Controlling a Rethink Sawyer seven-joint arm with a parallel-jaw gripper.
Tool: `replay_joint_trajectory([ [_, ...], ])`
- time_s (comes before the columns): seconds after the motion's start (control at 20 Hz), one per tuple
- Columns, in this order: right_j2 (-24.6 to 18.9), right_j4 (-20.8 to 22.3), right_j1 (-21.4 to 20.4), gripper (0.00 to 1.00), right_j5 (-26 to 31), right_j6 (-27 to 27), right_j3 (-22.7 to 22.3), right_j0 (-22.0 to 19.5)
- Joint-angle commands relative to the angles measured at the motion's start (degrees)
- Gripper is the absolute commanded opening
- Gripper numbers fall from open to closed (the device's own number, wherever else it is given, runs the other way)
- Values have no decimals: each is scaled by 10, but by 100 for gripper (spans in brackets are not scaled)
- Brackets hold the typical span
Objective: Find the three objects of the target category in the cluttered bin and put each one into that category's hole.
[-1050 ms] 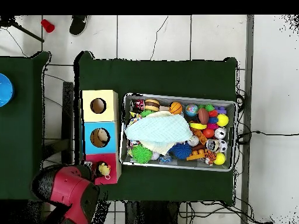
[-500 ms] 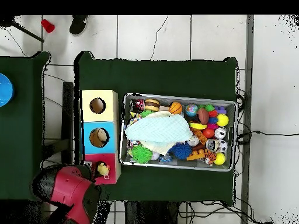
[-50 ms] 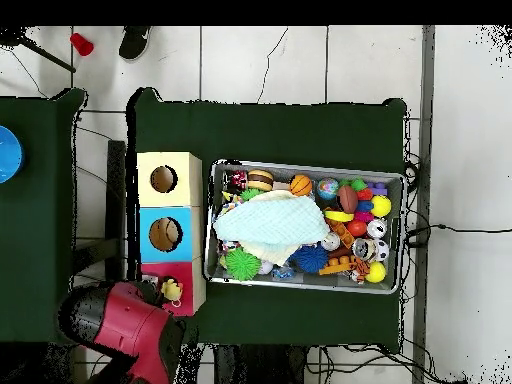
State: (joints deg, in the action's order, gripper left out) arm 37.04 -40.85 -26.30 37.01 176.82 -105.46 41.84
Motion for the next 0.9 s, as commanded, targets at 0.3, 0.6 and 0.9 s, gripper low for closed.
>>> replay_joint_trajectory([
  [0.3,-70,6,-70,100,37,47,-32,-44],
  [0.6,-144,-14,-86,100,-56,-26,-91,-109],
  [0.9,-269,-23,-96,100,-163,-79,-151,-213],
])
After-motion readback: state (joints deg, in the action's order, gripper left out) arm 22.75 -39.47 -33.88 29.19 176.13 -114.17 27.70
